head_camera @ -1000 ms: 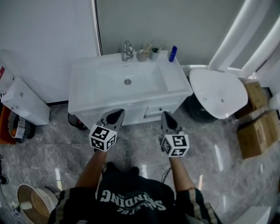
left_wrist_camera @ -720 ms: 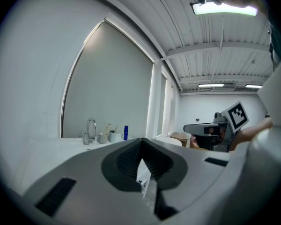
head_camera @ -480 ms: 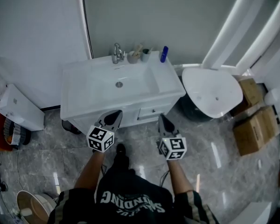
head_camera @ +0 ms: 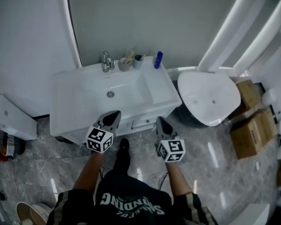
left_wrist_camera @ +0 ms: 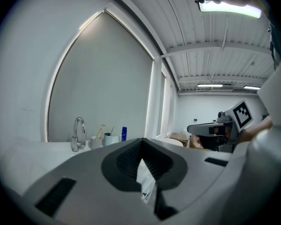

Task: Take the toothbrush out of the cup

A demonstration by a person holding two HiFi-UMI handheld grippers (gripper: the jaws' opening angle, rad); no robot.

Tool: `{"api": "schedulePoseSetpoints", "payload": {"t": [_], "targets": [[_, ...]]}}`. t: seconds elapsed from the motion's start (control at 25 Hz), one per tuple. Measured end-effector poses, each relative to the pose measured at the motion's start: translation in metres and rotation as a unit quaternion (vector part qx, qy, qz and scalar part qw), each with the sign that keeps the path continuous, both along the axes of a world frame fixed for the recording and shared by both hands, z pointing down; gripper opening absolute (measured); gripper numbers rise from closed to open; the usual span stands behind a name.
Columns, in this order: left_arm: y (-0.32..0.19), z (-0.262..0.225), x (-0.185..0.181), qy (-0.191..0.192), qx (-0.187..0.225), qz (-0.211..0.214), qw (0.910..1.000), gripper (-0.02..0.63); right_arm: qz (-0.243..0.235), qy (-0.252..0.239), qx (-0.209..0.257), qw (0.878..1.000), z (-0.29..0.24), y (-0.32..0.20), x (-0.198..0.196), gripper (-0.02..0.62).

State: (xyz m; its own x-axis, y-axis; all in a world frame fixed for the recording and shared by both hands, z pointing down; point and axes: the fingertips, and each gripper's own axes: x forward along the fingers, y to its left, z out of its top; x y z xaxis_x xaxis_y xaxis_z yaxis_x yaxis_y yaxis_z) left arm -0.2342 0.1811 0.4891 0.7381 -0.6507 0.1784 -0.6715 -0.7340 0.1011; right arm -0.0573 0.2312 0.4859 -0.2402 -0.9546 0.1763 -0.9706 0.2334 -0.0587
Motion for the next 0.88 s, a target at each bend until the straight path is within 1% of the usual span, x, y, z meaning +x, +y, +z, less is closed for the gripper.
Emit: {"api": "schedulePoseSetpoints", "payload": {"t": [0.12,0.24,0.4,0.56,0.72,0.88], "targets": [[-0.039,0.005,0.015,-0.003,-0.003,0.004,1.0,-0.002,-0.004,-0.003,0.003,1.0,-0.002,-0.04,0.008,-0.003],[-0.084,0.009,0.029,-0.009,-0.006,0.01,0.9999,-0.002,0.0,-0.007,-0.001,1.0,0.001,-0.084,0.019,-0.003],[-0.145,0.01,0.045,-0.016,-0.012,0.014,0.9997,-0.002,-0.007,-0.002,-0.01,1.0,-0.002,-0.139,0.026,-0.003],[-0.2,0.011,0.066,-0.023,-0.012,0.024,0.9994,-0.002,-0.004,-0.008,-0.01,1.0,-0.006,-0.195,0.035,-0.003],[-0.241,0.013,0.082,-0.022,-0.015,0.032,0.9991,-0.001,-0.006,-0.007,-0.012,1.0,-0.007,-0.237,0.042,-0.003],[-0.265,0.013,0.099,-0.022,-0.02,0.039,0.9988,0.0,-0.006,-0.009,-0.015,1.0,-0.009,-0.262,0.049,-0.003]]}}
